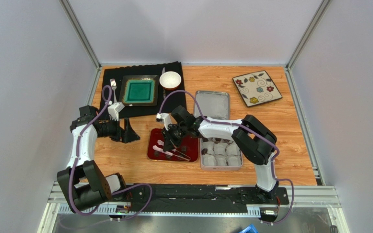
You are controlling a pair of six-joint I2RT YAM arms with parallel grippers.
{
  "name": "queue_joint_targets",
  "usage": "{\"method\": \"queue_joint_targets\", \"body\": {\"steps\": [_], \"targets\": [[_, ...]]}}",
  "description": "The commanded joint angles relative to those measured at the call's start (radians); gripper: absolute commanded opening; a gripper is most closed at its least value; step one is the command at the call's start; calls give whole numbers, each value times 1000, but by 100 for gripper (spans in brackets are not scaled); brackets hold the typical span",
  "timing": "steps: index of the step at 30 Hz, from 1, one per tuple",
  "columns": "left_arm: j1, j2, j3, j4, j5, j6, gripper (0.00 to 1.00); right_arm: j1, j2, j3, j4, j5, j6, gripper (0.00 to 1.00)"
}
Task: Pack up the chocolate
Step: Pick up the clamp from the plate.
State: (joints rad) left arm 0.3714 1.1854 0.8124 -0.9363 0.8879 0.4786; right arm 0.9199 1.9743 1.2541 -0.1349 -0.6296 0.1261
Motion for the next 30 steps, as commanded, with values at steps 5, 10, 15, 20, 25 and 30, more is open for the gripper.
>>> {"method": "queue_joint_targets", "body": {"steps": [5,10,15,20,25,30], "targets": [[9,-3,51,-41,69,55,98,-6,-133,105,-130,47,-88,0],[8,60,154,-308,311,294,99,-18,-176,159,-199,19,-105,0],[-31,157,263,-553,494,598,97,-23,-203,200,-278,-36,-118,0],[-156,116,232,-552,477,638,96,-23,-219,206,-287,-53,-112,0],[-219,63,197,-553,461,670,93,-21,-216,223,-287,-97,-102,0],[-227,45,172,-553,459,704,69,-21,-216,232,-295,-162,-106,0]]}}
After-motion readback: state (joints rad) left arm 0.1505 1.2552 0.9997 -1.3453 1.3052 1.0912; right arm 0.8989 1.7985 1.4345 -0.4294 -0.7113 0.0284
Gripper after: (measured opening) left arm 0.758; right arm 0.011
